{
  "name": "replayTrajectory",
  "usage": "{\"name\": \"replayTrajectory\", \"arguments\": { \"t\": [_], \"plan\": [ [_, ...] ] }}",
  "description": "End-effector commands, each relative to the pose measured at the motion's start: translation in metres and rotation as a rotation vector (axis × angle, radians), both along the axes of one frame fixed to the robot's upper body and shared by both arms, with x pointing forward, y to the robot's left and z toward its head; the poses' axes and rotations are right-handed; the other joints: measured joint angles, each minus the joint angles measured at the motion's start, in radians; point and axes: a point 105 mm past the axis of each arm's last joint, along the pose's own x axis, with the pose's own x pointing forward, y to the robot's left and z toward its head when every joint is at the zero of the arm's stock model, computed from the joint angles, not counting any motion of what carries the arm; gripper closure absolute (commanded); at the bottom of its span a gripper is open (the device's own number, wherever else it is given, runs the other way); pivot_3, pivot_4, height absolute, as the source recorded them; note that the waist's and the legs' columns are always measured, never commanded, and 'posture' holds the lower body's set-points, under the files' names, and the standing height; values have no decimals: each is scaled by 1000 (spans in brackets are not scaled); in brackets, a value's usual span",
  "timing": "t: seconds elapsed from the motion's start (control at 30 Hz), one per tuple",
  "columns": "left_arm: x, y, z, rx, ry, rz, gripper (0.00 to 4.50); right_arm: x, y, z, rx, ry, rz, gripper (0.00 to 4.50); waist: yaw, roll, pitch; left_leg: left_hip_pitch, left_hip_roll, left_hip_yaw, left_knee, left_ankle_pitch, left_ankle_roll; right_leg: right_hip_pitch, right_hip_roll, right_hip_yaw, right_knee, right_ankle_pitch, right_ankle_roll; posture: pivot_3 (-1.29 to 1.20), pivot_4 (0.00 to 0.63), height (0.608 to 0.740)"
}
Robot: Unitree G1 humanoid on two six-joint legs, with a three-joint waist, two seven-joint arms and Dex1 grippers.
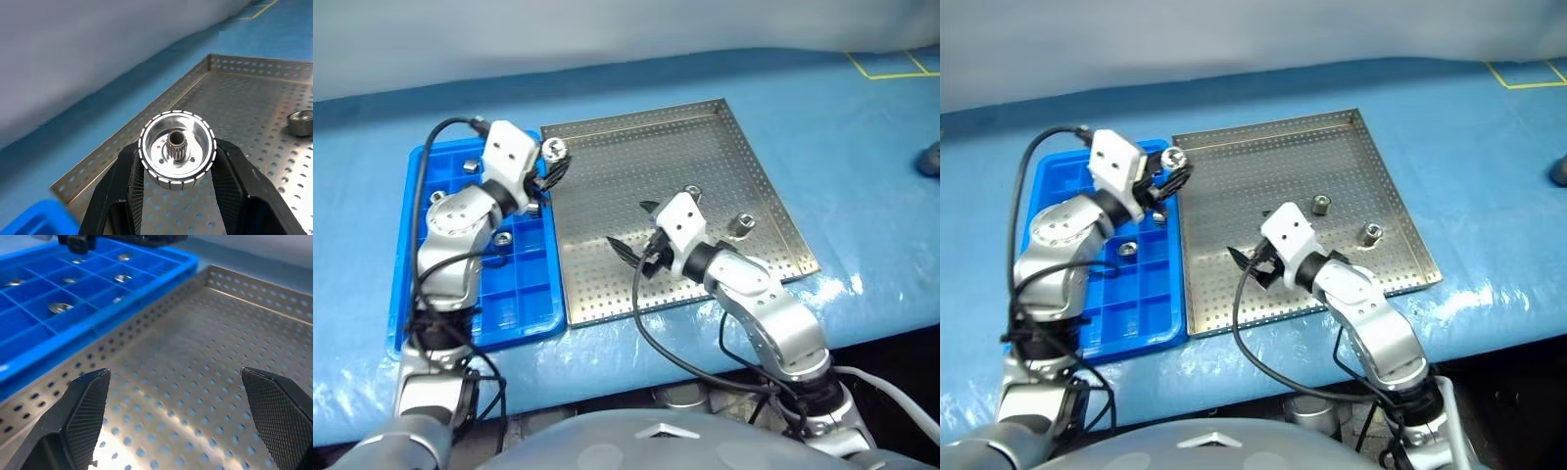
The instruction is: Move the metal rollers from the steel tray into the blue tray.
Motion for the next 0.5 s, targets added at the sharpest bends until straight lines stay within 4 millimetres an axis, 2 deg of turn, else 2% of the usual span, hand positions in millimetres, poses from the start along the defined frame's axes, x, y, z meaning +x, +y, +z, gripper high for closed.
{"name": "replayTrajectory", "arguments": {
  "t": [0.03,0.1,0.27,0.5],
  "plan": [
    [-23,20,25,12,-86,97,2819,-3,24,11,29,-46,128,0,32,-1,0,0,0,0,0,0,0,0,0,-1,0,0,0,17,150,740],
    [-38,29,26,12,-91,156,2819,-3,36,14,26,-65,191,0,72,-1,1,0,0,-1,0,0,-1,0,-1,-2,0,0,0,46,150,740],
    [-76,46,19,30,-46,276,2819,-9,68,28,83,-104,351,0,133,-2,1,0,0,0,0,1,-1,0,-2,-2,-1,0,0,139,150,740],
    [-115,57,-15,-3,108,415,2819,-19,96,26,98,-114,503,0,175,-3,0,0,0,-2,-1,2,-3,1,-2,-5,0,0,-1,213,150,740]
  ]
}}
